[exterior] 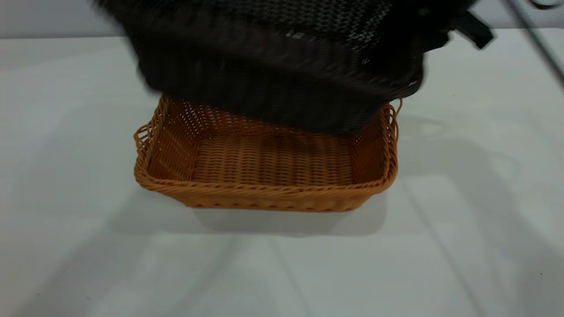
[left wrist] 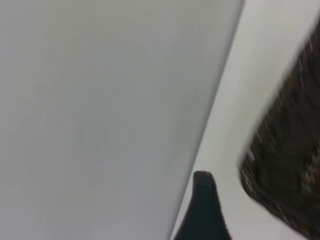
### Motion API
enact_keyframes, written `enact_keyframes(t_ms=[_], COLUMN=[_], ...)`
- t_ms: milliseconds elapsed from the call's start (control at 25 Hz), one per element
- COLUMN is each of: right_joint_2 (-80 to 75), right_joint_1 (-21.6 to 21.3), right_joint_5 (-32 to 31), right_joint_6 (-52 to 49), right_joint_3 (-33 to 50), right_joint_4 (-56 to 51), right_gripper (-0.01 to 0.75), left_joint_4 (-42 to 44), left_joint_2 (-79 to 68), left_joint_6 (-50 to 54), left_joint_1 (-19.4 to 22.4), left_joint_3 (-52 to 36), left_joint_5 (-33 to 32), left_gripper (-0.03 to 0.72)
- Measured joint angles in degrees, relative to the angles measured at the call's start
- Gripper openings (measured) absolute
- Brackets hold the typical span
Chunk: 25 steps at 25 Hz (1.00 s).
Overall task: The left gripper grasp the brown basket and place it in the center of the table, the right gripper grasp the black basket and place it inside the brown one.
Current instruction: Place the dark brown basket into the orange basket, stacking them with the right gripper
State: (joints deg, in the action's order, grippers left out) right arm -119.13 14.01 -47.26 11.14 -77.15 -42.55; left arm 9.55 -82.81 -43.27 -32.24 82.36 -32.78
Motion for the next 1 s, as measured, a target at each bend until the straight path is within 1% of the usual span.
enact_keyframes(t_ms=[80, 200, 280, 480, 800, 880, 1000], right_joint_2=[-2.0, -4.6, -6.0, -6.8, -8.5, -8.8, -8.7], right_joint_1=[3.4, 5.9, 5.9, 3.7, 3.2, 3.4, 3.9], right_joint_5=[0.8, 1.3, 1.3, 1.1, 1.2, 1.9, 2.6], right_joint_6=[-3.8, -7.5, -8.8, -9.5, -10.1, -10.2, -9.5], right_joint_3=[-2.3, -3.4, -3.5, -3.6, -3.8, -3.8, -4.0], right_joint_4=[5.9, 10.9, 11.6, 12.5, 14.2, 14.3, 14.3], right_gripper=[0.085, 0.085, 0.085, 0.085, 0.092, 0.113, 0.195], left_joint_4=[0.0, 0.0, -0.1, -0.1, -0.1, -0.1, -0.1], left_joint_2=[1.1, 1.7, 1.7, 1.7, 1.7, 1.7, 1.7], left_joint_6=[0.5, 0.7, 1.4, 3.4, 3.7, 3.7, 3.7], left_joint_1=[0.0, 0.0, 0.0, 0.0, 0.0, 0.0, 0.0], left_joint_3=[0.0, 0.0, 0.0, -0.1, -0.1, -0.1, -0.1], left_joint_5=[0.0, -0.5, -1.8, -5.2, -5.6, -5.6, -5.6], left_gripper=[0.518, 0.518, 0.518, 0.518, 0.518, 0.518, 0.518])
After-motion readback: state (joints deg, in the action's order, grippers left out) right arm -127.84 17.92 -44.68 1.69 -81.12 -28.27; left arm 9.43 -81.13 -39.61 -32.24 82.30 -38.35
